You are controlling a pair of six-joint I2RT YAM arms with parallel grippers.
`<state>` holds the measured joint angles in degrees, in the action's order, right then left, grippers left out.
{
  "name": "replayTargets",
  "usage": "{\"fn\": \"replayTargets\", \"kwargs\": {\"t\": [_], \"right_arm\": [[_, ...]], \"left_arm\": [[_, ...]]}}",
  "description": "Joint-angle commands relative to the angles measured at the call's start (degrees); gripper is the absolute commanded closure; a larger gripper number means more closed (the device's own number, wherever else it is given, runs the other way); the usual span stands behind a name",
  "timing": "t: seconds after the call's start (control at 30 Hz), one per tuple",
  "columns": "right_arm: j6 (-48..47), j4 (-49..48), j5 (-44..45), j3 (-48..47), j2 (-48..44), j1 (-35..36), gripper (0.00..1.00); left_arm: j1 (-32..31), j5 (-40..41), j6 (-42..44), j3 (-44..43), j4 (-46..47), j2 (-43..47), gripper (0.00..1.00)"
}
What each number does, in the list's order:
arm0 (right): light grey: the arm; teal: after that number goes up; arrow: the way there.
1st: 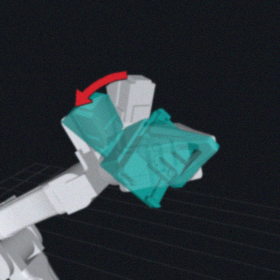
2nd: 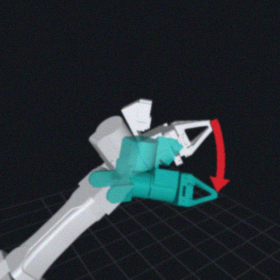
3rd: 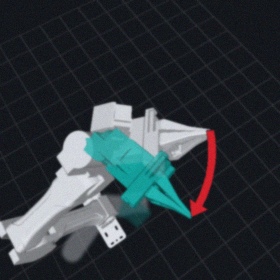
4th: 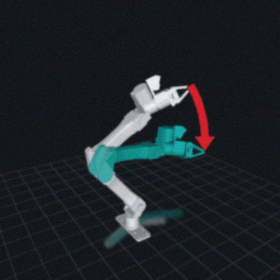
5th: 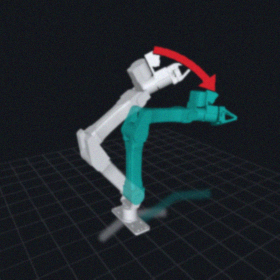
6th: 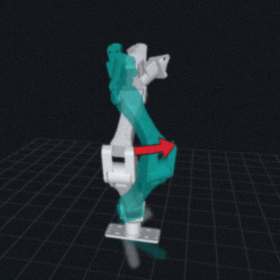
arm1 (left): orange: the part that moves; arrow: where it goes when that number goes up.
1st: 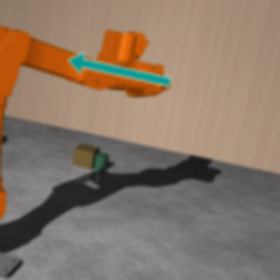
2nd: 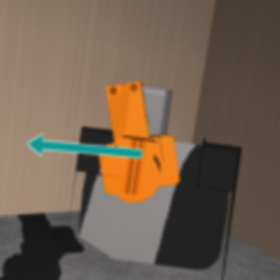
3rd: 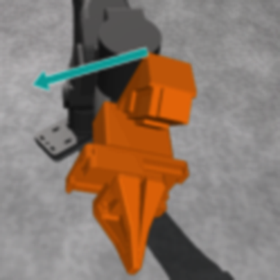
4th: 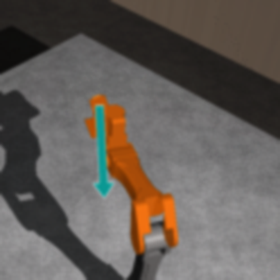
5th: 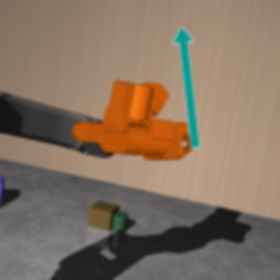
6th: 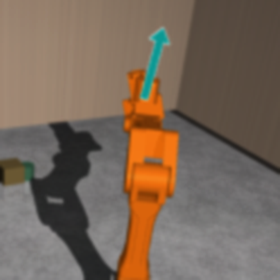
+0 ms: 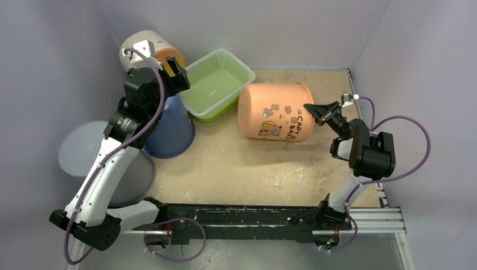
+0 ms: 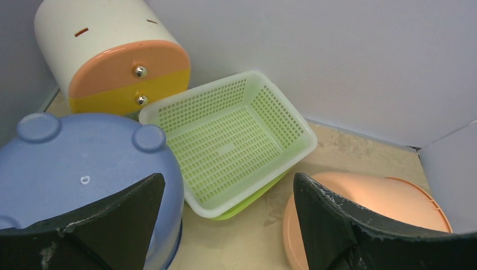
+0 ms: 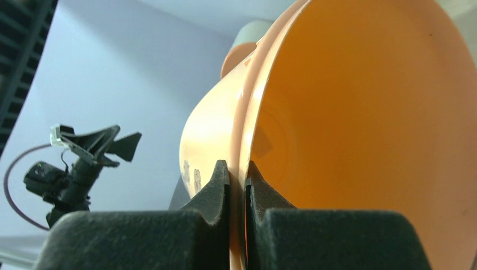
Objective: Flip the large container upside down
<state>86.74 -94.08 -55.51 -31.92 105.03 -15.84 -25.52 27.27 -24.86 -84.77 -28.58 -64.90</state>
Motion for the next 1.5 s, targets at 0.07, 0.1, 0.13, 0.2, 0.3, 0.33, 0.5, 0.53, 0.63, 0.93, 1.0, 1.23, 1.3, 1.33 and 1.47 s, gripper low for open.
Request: {"fn": "replayTargets", "kwargs": {"t": [0.07,0.1,0.13,0.2,0.3,0.33,0.5,0.53,0.63,0.93,1.0,1.23,1.3,1.33,1.47], "right_arm": [[-2.7,-22.1,-8.9,2.9,5.3,-1.7,1.0],[-2.5,-22.0,-8.7,2.4,4.2,-1.8,1.0],[-2.1,-21.9,-8.1,1.8,3.4,-1.9,1.0],[-1.3,-21.9,-6.9,-0.1,3.6,-2.8,1.0],[-0.9,-21.9,-5.2,-2.0,7.3,-5.5,1.0],[-1.1,-21.9,-4.8,-2.3,9.1,-6.5,1.0],[-3.4,-21.9,-3.5,-3.5,15.4,-11.4,1.0],[-3.5,-22.0,-3.3,-3.8,16.3,-12.0,0.98],[-3.8,-21.9,-2.9,-4.6,18.0,-12.9,0.88],[-2.8,-22.1,-3.5,-8.9,23.1,-16.4,0.67],[-3.0,-21.7,-3.6,-9.9,24.5,-17.0,0.67],[-10.8,-9.9,-2.7,-12.2,23.1,-18.3,0.66],[-14.1,-4.8,-1.8,-12.3,20.6,-18.3,0.66],[-15.1,-2.8,-1.3,-12.4,19.4,-18.3,0.66],[-15.7,0.7,-0.6,-13.5,14.4,-18.2,0.65]], "left_arm": [[0.2,0.1,0.9,-3.3,1.0,-1.0,0.19],[0.2,0.1,0.9,-3.6,0.9,-1.2,0.19],[0.2,0.1,0.9,-4.0,0.7,-1.3,0.19],[0.2,0.0,0.9,-4.2,0.7,-1.3,0.19],[0.2,-0.2,0.8,-3.9,0.5,-1.0,0.19],[0.1,-0.2,0.8,-3.8,0.4,-0.9,0.19],[0.2,-0.3,0.8,-3.0,0.7,-1.0,0.19],[0.2,-0.5,0.7,-2.8,1.0,-1.2,0.19],[0.2,-1.3,0.4,-2.4,1.5,-1.6,0.19],[0.2,-1.1,0.3,-1.0,2.1,-1.8,0.19],[0.2,-1.2,0.3,-0.8,2.3,-1.9,0.19],[0.2,-1.4,0.0,0.5,3.0,-2.5,0.19],[0.2,-1.5,-0.2,0.9,3.3,-2.8,0.19],[0.2,-1.6,-0.2,1.0,3.5,-2.9,0.19],[0.2,-2.4,-0.5,1.7,4.3,-3.7,0.19]]}}
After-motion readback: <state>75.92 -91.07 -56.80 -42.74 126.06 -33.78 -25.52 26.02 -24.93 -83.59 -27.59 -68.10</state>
